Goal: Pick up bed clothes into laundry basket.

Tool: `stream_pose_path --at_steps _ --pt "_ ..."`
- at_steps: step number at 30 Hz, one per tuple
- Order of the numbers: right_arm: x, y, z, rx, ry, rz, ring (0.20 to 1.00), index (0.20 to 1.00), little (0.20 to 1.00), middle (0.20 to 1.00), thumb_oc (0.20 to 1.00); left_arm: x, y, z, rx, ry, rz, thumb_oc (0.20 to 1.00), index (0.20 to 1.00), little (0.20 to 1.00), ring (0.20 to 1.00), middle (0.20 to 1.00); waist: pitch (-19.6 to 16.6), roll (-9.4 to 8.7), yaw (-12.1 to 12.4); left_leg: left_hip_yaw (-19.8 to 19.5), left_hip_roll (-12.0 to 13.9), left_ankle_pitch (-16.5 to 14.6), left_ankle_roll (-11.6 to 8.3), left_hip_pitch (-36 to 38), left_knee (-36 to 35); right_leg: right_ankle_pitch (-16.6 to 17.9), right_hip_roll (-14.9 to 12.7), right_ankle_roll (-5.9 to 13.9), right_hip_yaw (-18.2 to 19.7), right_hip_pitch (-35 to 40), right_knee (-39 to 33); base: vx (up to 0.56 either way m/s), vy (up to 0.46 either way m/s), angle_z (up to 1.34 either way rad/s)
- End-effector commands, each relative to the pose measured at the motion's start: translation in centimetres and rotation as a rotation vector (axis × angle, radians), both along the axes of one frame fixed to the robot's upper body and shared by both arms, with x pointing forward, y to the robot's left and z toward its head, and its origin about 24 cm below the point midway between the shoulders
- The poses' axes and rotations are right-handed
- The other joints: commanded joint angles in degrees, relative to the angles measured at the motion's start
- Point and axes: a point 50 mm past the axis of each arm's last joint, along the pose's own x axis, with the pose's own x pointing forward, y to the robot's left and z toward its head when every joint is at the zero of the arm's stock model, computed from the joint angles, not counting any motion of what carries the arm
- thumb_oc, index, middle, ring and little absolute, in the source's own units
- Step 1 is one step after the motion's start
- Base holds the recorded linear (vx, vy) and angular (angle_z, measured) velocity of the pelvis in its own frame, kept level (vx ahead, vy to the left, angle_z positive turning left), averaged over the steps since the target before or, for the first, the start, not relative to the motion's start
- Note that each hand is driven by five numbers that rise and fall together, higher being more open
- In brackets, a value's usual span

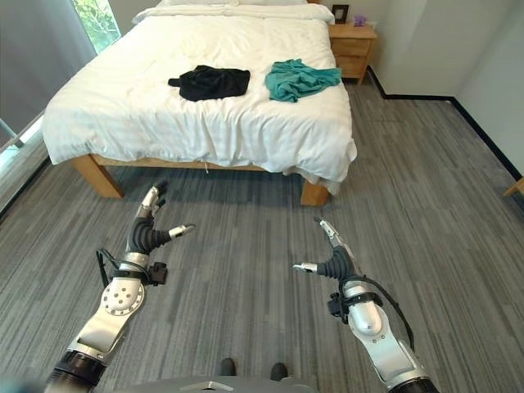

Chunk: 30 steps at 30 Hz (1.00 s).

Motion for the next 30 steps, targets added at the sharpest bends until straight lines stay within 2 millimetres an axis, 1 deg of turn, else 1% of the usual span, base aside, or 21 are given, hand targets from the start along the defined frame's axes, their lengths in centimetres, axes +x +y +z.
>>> stream_pose_path --at_steps 1,2,3,4,6,9,12,13,14,16,17,19,21,22,23,24,26,27,28,29,30 --pt "0.3 0.2 3.2 0.074 -0.16 0.04 1.0 1.0 1.0 1.0 1.0 0.4 0.0 1.6 -0.039 -0.1 -0.034 1.0 1.0 1.0 1.0 1.0 -2.5 -2.05 0.4 0.5 2.7 -0.1 -4.74 0.1 0.6 1.2 -4.2 6.11 2.4 -0.9 0.7 0.0 0.0 0.0" --pt "0.3 0.2 3.4 0.074 -0.172 0.039 1.0 1.0 1.0 1.0 1.0 0.2 0.0 1.3 -0.051 -0.084 -0.038 1.0 1.0 1.0 1.0 1.0 -2.6 -1.99 0.3 0.6 2.8 -0.9 -4.61 0.5 0.6 0.5 -4.2 6.22 2.6 -0.7 0.7 -0.04 0.003 -0.03" --pt "0.5 0.2 3.9 0.072 -0.193 0.042 1.0 1.0 1.0 1.0 1.0 0.1 -0.1 1.0 -0.069 -0.063 -0.044 1.0 1.0 1.0 1.0 1.0 -2.1 -1.9 0.2 0.7 2.7 -0.2 -4.15 0.3 0.6 1.5 -4.1 6.23 3.2 -1.3 0.7 0.0 0.004 -0.07" --pt "0.6 0.3 4.2 0.066 -0.203 0.047 1.0 1.0 1.0 1.0 1.0 0.0 -0.1 0.9 -0.076 -0.056 -0.047 1.0 1.0 1.0 1.0 1.0 -1.9 -1.85 0.1 0.6 2.5 -0.5 -3.76 0.4 0.6 1.6 -4.0 6.24 3.7 -1.6 0.7 0.0 0.011 -0.24" --pt "0.8 0.4 4.7 0.044 -0.218 0.07 1.0 1.0 1.0 1.0 1.0 -0.4 0.1 0.6 -0.096 -0.041 -0.05 1.0 1.0 1.0 1.0 1.0 -0.9 -1.41 -0.1 0.6 2.0 -2.1 -2.85 1.2 0.6 1.2 -3.7 6.21 5.5 -2.0 0.7 0.05 0.053 -0.47" --pt "0.8 0.4 4.7 0.035 -0.217 0.07 1.0 1.0 1.0 1.0 1.0 -0.5 0.1 0.6 -0.092 -0.039 -0.055 1.0 1.0 1.0 1.0 1.0 -0.5 -1.24 0.0 1.2 2.0 -2.1 -2.63 1.4 0.6 1.0 -3.7 6.27 5.7 -2.0 0.7 0.03 0.05 -0.35" --pt "0.6 0.2 4.9 0.017 -0.229 0.053 1.0 1.0 1.0 1.0 1.0 -0.7 0.1 0.8 -0.075 -0.04 -0.082 1.0 1.0 1.0 1.0 1.0 1.5 -1.42 0.1 2.3 1.9 -2.2 -2.41 1.4 0.6 0.5 -4.4 6.09 4.5 -1.7 1.5 0.02 0.025 -0.1" --pt "0.8 0.3 5.0 0.016 -0.236 0.048 1.0 1.0 1.0 1.0 1.0 -0.6 0.1 0.9 -0.068 -0.039 -0.092 1.0 1.0 1.0 1.0 1.0 3.0 -1.5 0.0 2.2 2.3 -2.2 -2.25 1.3 0.6 -0.3 -4.3 6.09 3.6 -3.7 6.2 -0.03 0.011 0.04" --pt "0.8 0.3 5.0 0.016 -0.237 0.048 1.0 1.0 1.0 1.0 1.0 -0.6 0.2 1.0 -0.067 -0.04 -0.092 1.0 1.0 1.0 1.0 1.0 3.0 -1.52 0.0 2.2 2.3 -2.1 -2.25 1.2 0.6 -0.5 -4.3 6.08 3.6 -4.0 6.8 -0.03 0.018 0.09" --pt "0.9 0.5 5.2 0.005 -0.256 0.045 1.0 1.0 1.0 1.0 1.0 -0.4 0.2 0.9 -0.062 -0.035 -0.095 1.0 1.0 1.0 1.0 1.0 3.9 -1.54 -0.2 2.5 2.5 -2.6 -2.06 1.4 0.6 -1.5 -4.4 7.43 1.8 -6.4 12.5 0.05 0.036 0.05" --pt "0.9 0.6 5.3 -0.005 -0.26 0.045 1.0 1.0 1.0 1.0 1.0 -0.3 0.1 0.8 -0.064 -0.029 -0.1 1.0 1.0 1.0 1.0 1.0 4.3 -1.6 -0.5 2.4 2.2 -3.0 -2.0 2.1 0.6 -0.6 -4.8 8.23 1.3 -7.6 16.0 0.1 0.06 0.02" --pt "1.1 0.7 5.4 -0.014 -0.262 0.048 1.0 1.0 1.0 1.0 1.0 0.0 -0.1 1.2 -0.068 -0.042 -0.105 1.0 1.0 1.0 1.0 1.0 6.2 -1.22 -1.9 1.4 1.9 -3.1 -1.71 3.0 0.6 3.8 -4.9 10.41 2.3 -11.8 24.3 0.1 0.077 0.17" --pt "1.3 0.7 5.6 -0.011 -0.269 0.043 1.0 1.0 1.0 1.0 1.0 0.4 -0.3 1.6 -0.052 -0.058 -0.112 1.0 1.0 1.0 1.0 1.0 7.5 -0.61 -2.7 0.8 2.4 -3.9 -1.84 3.6 0.6 3.0 -4.1 9.78 3.0 -15.8 26.5 0.2 0.04 0.31" --pt "1.4 0.8 5.8 -0.009 -0.282 0.041 1.0 1.0 1.0 1.0 1.0 0.6 -0.7 2.0 -0.062 -0.073 -0.122 1.0 1.0 1.0 1.0 1.0 8.3 -0.62 -3.3 1.1 2.2 -5.7 -2.4 4.6 0.6 1.1 -5.2 8.39 0.9 -18.0 21.3 0.37 -0.05 0.28" --pt "1.4 0.8 5.8 -0.007 -0.283 0.041 1.0 1.0 1.0 1.0 1.0 0.6 -0.8 2.0 -0.068 -0.076 -0.126 1.0 1.0 1.0 1.0 1.0 8.6 -0.94 -3.6 1.0 1.9 -6.7 -2.71 5.5 0.6 1.9 -6.0 7.98 -0.4 -18.7 16.7 0.33 -0.059 0.18" --pt "1.4 0.8 5.8 -0.007 -0.283 0.041 1.0 1.0 1.0 1.0 1.0 0.6 -0.7 2.0 -0.068 -0.076 -0.126 1.0 1.0 1.0 1.0 1.0 8.5 -0.72 -3.8 0.8 2.1 -6.9 -2.73 5.7 0.6 2.1 -5.8 7.98 -0.7 -18.1 16.0 0.3 -0.077 0.08" --pt "1.6 0.8 5.7 -0.005 -0.276 0.038 1.0 1.0 1.0 1.0 1.0 0.6 -0.8 2.0 -0.073 -0.074 -0.138 1.0 1.0 1.0 1.0 1.0 9.0 -0.97 -4.8 0.0 2.1 -9.3 -3.5 8.0 0.6 5.5 -6.5 8.4 -3.3 -20.4 6.6 0.38 -0.095 0.07" --pt "1.6 0.8 5.5 -0.011 -0.269 0.033 1.0 1.0 1.0 1.0 1.0 0.6 -0.9 1.9 -0.073 -0.073 -0.135 1.0 1.0 1.0 1.0 1.0 9.3 -0.89 -5.5 -0.5 2.5 -10.8 -3.91 9.7 0.6 7.2 -6.6 8.86 -3.6 -21.9 3.6 0.5 -0.118 0.09" --pt "1.6 0.8 5.4 -0.019 -0.262 0.027 1.0 1.0 1.0 1.0 1.0 0.8 -1.1 1.8 -0.078 -0.07 -0.137 1.0 1.0 1.0 1.0 1.0 9.4 -0.75 -6.3 -1.2 2.9 -12.5 -4.25 11.4 0.6 7.9 -6.7 9.27 -2.8 -23.0 2.4 0.64 -0.181 0.28" --pt "1.4 0.6 5.4 -0.04 -0.265 0.019 1.0 1.0 1.0 1.0 1.0 1.0 -1.6 1.9 -0.082 -0.074 -0.16 1.0 1.0 1.0 1.0 1.0 9.2 -0.81 -7.6 -2.4 3.3 -15.3 -4.39 14.0 0.6 8.5 -7.0 9.63 0.0 -23.4 2.3 0.77 -0.285 0.49" --pt "1.0 0.3 5.1 -0.044 -0.247 0.015 1.0 1.0 1.0 1.0 1.0 0.8 -2.5 1.6 -0.073 -0.061 -0.198 1.0 1.0 1.0 1.0 1.0 8.5 -0.29 -8.3 -3.2 4.5 -12.1 -5.36 16.3 1.0 10.3 -6.1 8.45 1.4 -21.7 2.3 0.59 -0.243 0.64"
